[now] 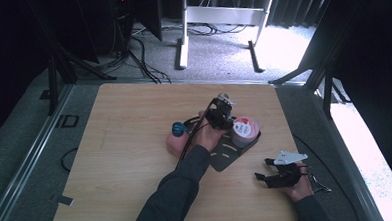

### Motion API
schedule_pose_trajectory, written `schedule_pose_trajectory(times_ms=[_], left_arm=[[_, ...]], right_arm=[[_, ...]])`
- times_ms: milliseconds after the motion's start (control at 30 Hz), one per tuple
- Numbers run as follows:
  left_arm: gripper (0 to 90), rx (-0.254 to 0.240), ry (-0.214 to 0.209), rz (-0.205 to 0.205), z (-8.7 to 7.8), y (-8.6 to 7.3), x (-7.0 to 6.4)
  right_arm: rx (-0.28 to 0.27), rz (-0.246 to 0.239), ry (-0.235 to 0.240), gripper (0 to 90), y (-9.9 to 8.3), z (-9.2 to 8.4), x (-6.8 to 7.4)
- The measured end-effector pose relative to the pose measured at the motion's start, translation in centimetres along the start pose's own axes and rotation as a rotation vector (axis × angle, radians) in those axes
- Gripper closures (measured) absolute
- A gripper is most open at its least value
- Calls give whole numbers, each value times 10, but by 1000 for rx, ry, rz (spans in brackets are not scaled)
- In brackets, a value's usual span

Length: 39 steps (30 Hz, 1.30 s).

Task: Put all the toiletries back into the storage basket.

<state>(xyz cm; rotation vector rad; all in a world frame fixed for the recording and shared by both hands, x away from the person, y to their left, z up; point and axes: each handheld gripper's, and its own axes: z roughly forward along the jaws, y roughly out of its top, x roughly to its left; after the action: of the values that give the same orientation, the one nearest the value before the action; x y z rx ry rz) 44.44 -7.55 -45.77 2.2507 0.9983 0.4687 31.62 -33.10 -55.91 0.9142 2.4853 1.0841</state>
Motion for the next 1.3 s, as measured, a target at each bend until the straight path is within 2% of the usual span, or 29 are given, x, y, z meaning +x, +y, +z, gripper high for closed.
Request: schedule_pose_trajectory(times_ms=[467,767,1300], left_arm=[[554,-8,-11,-22,6,12,-1],[554,-8,-28,-60,12,13,3],[548,-9,-39,-71,18,20,5]], right_arm=[[0,-1,0,254,0,0,0],[0,-1,1,253,0,0,0],[0,-2,1,253,0,0,0]])
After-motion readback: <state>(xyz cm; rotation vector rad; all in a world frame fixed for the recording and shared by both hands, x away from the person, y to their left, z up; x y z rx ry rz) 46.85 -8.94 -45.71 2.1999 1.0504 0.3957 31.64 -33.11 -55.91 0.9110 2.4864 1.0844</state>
